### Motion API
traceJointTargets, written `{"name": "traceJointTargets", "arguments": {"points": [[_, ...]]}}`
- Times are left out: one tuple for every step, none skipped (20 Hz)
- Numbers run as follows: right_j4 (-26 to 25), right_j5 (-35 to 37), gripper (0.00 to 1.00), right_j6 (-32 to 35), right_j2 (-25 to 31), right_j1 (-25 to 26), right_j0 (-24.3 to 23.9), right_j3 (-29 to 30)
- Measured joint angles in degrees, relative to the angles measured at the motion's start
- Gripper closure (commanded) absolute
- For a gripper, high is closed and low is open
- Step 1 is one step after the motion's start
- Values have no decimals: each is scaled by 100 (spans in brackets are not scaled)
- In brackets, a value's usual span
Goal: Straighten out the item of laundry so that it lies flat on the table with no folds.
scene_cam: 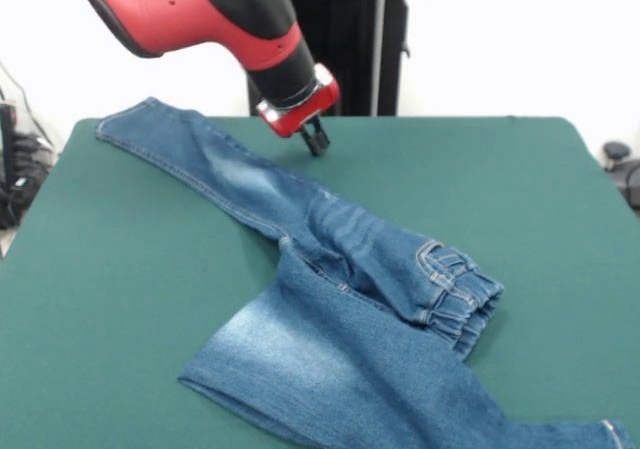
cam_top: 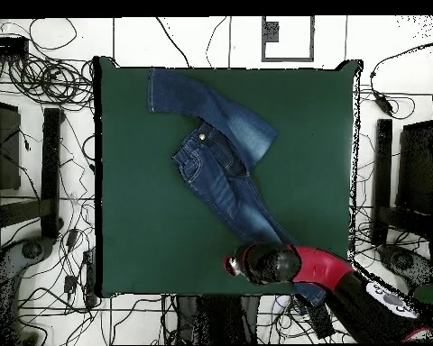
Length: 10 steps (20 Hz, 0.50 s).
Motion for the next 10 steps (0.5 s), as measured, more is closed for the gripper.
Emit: {"name": "traceJointTargets", "arguments": {"points": [[4,26,100,0,0,-42,58,138],[7,52,100,0,1,-83,117,276],[7,55,100,0,0,-147,161,376],[6,59,100,0,0,-210,204,476],[8,59,100,0,2,-278,240,549],[6,60,100,0,1,-391,296,648],[7,59,100,0,1,-443,318,684],[8,59,100,0,2,-496,341,720],[8,59,100,0,2,-723,426,835],[7,59,100,0,2,-816,455,872]]}}
